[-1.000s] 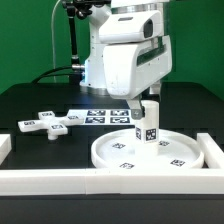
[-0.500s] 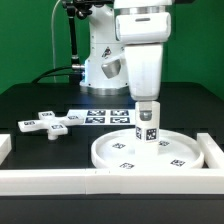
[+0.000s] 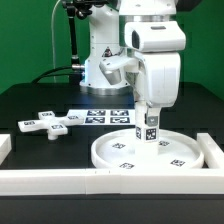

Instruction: Assemble round table

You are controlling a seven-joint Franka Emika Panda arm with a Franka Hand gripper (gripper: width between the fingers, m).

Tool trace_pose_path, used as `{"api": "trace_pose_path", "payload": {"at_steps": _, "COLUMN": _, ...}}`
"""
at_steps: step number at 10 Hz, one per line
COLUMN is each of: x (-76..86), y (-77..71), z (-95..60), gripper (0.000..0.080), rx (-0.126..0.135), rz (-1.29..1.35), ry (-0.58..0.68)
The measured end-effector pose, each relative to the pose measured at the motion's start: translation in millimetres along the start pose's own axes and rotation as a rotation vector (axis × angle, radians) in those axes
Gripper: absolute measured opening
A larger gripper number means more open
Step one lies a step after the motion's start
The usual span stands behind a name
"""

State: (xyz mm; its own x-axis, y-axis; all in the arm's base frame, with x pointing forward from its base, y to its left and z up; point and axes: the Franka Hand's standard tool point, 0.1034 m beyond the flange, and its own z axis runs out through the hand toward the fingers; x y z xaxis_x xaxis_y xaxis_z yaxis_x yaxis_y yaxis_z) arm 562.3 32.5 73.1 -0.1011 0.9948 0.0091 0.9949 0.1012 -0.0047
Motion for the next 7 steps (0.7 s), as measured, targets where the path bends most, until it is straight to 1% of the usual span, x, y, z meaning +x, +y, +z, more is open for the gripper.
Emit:
{"api": "trace_pose_path", "payload": {"at_steps": 2, "x": -0.1, "y": -0.6, "z": 1.0, "gripper": 0.0407, "rx": 0.002, "rz": 0.006, "ry": 0.0}}
{"api": "trace_pose_path", "payload": {"at_steps": 7, "x": -1.2, "y": -0.8, "z": 1.3, "gripper": 0.0407, "rx": 0.003, "rz": 0.04, "ry": 0.001}}
